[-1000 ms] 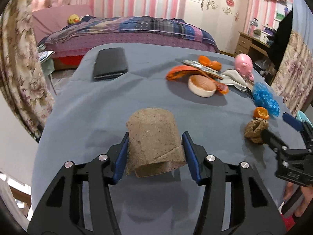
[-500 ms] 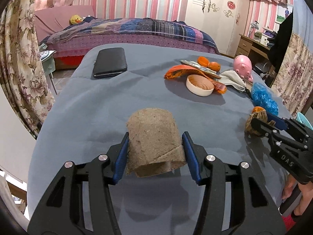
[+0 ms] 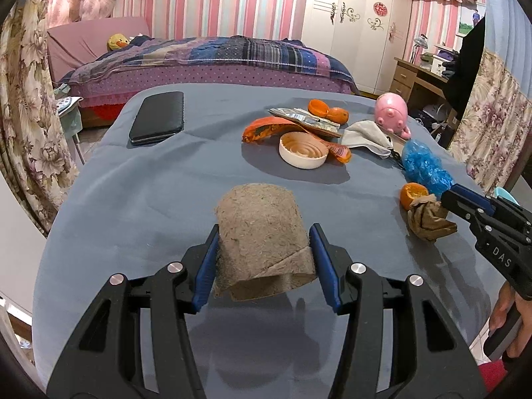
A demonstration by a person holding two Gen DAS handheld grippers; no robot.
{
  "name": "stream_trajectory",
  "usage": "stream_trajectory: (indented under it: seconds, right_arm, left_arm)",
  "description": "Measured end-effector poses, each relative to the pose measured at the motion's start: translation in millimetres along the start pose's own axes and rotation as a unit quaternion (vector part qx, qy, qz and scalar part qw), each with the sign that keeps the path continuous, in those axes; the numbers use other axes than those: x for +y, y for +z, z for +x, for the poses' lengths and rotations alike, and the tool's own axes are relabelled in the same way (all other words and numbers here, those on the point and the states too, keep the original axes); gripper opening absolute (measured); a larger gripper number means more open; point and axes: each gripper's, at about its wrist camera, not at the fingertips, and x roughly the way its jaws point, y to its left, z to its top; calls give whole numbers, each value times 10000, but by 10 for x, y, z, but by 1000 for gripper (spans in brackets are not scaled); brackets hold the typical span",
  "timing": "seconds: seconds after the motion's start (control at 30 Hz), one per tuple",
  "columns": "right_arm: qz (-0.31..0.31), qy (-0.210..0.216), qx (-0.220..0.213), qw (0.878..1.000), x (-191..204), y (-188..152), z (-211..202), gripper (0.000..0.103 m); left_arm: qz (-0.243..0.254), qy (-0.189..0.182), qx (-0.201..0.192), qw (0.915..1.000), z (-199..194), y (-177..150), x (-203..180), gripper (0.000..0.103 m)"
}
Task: Collect trash
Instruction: 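Grasp the second cardboard tube with the left tool while the right tool grasps brown paper, then carry the tube and brown paper over the light-blue basket with both tools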
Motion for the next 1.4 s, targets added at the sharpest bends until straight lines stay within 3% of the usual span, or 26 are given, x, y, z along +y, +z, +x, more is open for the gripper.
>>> stream_trajectory:
  seconds: [0.37, 0.4, 0.47, 0.5, 0.73, 0.8, 0.93, 1.17, 1.4]
  right_arm:
    - [84, -36, 46, 9999, -68, -72, -16, 21]
    - [96, -40, 12, 9999, -64, -75, -23, 25]
    - [89, -48, -57, 9999, -41, -82, -31, 66]
    - [73, -51, -110, 9999, -21, -92, -36, 69]
    - [-63, 214, 296, 9993, 177, -165, 205, 68]
    - [-168, 341, 358, 9986, 258, -208, 246, 61]
    - [-335, 385, 229, 9984, 320, -206, 214, 36]
    - [-134, 350, 33, 9993, 114, -141, 70, 33]
    - [7, 37, -150, 9999, -264, -75, -123, 33]
  left_arm:
    - [5, 53, -20, 10000, -16, -30, -10, 52]
    - [13, 61, -21, 10000, -21, -32, -2, 52]
    - [15, 86, -25, 10000, -26, -36, 8, 52]
    - [11, 94, -23, 10000, -26, -34, 18, 52]
    - [-37, 173, -2, 9998, -20, -46, 94, 52]
    - [-38, 209, 1, 9998, -19, -48, 115, 52]
    - [-59, 260, -6, 9996, -24, -33, 150, 52]
    - [-56, 223, -66, 9997, -44, 17, 72, 52]
    - [51, 127, -120, 9998, -45, 71, -135, 52]
